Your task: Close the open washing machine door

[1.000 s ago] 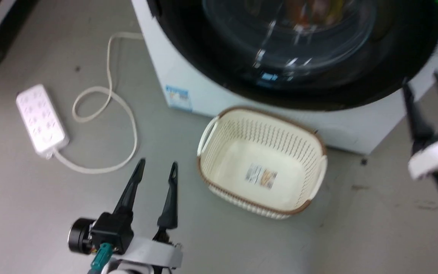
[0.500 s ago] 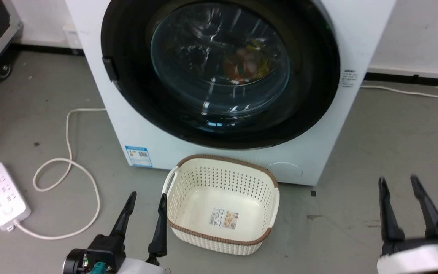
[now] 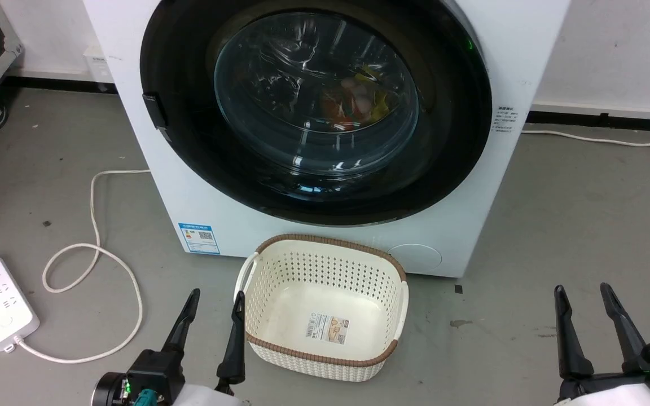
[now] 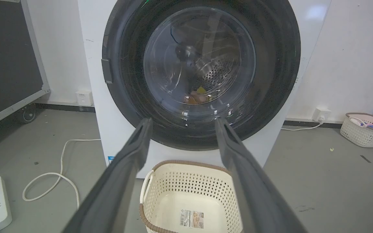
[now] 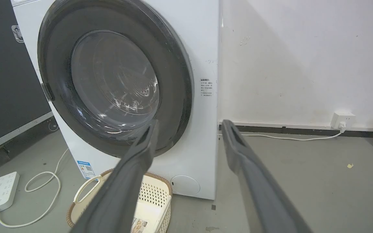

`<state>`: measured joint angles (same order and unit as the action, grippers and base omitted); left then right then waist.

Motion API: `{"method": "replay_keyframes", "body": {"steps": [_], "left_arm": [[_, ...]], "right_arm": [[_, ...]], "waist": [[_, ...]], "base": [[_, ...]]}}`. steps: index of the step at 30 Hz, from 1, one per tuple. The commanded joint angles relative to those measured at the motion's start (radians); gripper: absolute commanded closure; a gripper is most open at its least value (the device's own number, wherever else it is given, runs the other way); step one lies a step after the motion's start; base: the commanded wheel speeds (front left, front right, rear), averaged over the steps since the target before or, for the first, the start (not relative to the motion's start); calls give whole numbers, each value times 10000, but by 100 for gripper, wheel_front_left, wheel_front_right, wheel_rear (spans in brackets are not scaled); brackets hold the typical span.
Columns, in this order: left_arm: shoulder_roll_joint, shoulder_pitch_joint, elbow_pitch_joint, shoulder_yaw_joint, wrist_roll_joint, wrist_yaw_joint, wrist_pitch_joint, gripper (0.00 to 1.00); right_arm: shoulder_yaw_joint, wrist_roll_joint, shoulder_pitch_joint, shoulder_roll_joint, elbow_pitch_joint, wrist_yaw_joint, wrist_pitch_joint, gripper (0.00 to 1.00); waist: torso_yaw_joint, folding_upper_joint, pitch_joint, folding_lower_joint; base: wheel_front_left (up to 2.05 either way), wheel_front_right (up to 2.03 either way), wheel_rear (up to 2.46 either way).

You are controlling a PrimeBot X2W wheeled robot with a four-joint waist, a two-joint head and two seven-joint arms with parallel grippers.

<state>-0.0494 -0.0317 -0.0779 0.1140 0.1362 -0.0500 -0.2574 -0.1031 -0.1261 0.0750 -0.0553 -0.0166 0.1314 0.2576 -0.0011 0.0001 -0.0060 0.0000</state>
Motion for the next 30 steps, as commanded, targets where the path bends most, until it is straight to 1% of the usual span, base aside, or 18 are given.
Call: {"method": "replay_keyframes", "body": {"steps": [1,2,3,30], "left_arm": [[-9,-85,-24,-35,49,59,-43,0],[-9,-82,-26,-33,80,62,-43,0],[0,0,1,-7,44,5,3,100],[0,58,143,-205,-194,102,489,100]], "right_arm": [[23,-57,162,49,-7,-7,41,0],[29,-62,171,49,1,-7,41,0],[21,-6,20,0,2,0,-3,100],[203,221,-130,8,30,-1,-472,100]], "waist": [[54,-1,8,0],[90,-1,13,0],[80,-1,10,0],[74,-1,20,0]], "base": [[0,0,0],[0,0,0],[0,0,0],[0,0,0]]}}
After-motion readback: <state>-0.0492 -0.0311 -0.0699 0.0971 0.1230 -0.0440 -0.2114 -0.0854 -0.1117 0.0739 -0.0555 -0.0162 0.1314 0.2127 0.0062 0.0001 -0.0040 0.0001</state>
